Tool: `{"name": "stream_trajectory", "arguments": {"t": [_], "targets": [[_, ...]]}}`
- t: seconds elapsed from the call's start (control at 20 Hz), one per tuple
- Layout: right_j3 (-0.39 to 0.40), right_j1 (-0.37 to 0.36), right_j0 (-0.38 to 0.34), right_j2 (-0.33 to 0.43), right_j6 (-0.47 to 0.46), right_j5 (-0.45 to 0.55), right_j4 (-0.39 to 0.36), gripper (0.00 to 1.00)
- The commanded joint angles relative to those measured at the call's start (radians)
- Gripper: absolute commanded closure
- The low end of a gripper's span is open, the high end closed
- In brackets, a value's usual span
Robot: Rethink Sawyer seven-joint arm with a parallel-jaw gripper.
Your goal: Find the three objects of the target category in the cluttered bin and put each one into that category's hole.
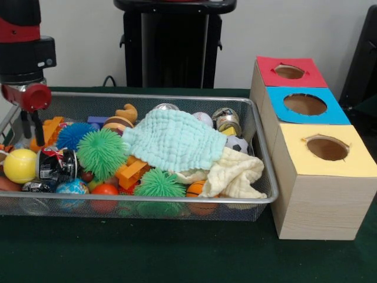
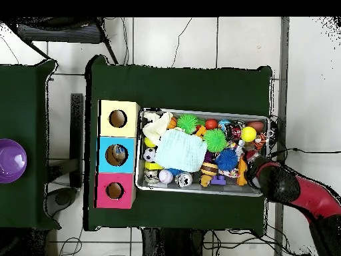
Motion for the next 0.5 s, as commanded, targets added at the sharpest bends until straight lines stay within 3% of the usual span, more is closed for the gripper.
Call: {"name": "stream_trajectory", "arguments": {"t": [0.05,0.5], "targets": [[-0.106,-0.009,0.009,0.05,-0.2,0.103,-0.063,0.0],[-0.127,0.063,-0.012,0.03,-0.216,0.115,-0.104,0.0]]}}
